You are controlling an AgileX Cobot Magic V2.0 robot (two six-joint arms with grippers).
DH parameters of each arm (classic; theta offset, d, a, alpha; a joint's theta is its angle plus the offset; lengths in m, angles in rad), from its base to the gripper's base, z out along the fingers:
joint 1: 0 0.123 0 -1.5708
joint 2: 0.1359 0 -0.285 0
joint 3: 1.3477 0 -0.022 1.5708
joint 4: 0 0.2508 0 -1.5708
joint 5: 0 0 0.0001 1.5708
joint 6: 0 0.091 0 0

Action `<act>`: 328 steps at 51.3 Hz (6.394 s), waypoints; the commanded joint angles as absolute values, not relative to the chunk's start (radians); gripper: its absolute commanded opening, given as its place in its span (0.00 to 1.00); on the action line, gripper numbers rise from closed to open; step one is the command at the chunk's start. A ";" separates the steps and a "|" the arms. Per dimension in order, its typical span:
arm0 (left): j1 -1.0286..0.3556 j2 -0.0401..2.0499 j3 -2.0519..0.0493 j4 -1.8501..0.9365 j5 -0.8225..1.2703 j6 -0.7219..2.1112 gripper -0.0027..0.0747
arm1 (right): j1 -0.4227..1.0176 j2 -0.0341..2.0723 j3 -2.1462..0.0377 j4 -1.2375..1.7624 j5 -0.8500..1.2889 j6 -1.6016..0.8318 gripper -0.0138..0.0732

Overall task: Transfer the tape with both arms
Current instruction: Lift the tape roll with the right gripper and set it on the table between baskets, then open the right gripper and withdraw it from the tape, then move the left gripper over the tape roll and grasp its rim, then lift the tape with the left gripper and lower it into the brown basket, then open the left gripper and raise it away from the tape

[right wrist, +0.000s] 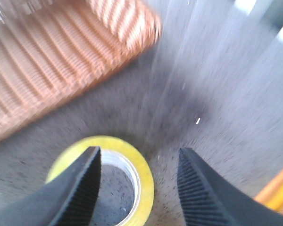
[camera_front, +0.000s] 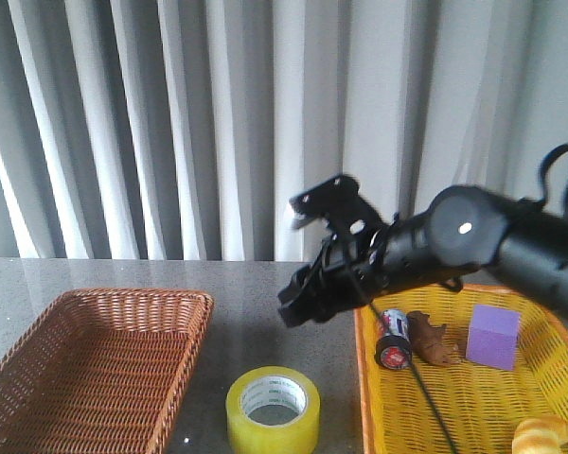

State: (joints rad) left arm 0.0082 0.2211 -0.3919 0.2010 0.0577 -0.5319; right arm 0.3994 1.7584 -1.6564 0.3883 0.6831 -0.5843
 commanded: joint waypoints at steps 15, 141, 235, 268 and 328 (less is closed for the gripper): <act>0.008 0.241 -0.423 0.199 0.028 -0.530 0.04 | 0.398 1.078 -1.228 0.412 0.400 -0.579 0.20; -0.519 2.009 -1.916 0.040 0.931 0.455 0.58 | 0.398 0.092 -0.210 0.548 0.108 -0.475 0.15; -0.440 1.822 -1.929 -0.090 0.788 0.401 0.02 | 0.398 0.092 -0.210 0.548 0.119 -0.481 0.15; -0.085 1.741 -1.705 -0.080 0.849 0.322 0.02 | 0.398 0.092 -0.210 0.549 0.178 -0.480 0.15; -0.077 1.758 -1.621 -0.030 0.864 0.263 0.47 | 0.398 0.092 -0.210 0.550 0.174 -0.479 0.15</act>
State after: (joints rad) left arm -0.0809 1.8525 -1.5897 -0.0205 0.9036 0.2866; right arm 0.3994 0.0705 -0.1842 0.5420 0.2419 -0.4757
